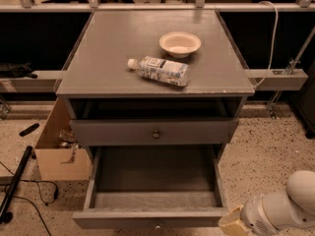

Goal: Close middle drawer

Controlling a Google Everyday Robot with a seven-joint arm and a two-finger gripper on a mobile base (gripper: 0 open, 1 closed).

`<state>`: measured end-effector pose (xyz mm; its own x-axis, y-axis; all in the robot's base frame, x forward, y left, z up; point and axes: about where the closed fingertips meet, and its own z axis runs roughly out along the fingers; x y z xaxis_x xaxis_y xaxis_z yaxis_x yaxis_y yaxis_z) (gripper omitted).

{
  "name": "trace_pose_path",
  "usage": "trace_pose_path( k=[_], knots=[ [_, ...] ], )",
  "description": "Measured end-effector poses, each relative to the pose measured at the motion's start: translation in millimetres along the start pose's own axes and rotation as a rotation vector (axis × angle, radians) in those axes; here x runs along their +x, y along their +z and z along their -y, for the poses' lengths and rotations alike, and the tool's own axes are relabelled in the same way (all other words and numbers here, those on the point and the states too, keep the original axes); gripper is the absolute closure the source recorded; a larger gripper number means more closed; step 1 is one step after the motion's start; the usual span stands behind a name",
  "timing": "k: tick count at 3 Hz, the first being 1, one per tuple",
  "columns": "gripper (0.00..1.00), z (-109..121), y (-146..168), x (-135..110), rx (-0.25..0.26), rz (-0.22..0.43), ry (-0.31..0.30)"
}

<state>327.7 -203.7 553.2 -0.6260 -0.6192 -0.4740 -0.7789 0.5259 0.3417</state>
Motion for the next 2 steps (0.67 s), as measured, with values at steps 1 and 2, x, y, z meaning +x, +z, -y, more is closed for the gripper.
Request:
trace_pose_path(
  k=[1, 2],
  knots=[
    [1.00, 15, 38, 11, -0.012, -0.011, 0.088],
    [1.00, 24, 52, 23, 0.050, 0.021, 0.150]
  ],
)
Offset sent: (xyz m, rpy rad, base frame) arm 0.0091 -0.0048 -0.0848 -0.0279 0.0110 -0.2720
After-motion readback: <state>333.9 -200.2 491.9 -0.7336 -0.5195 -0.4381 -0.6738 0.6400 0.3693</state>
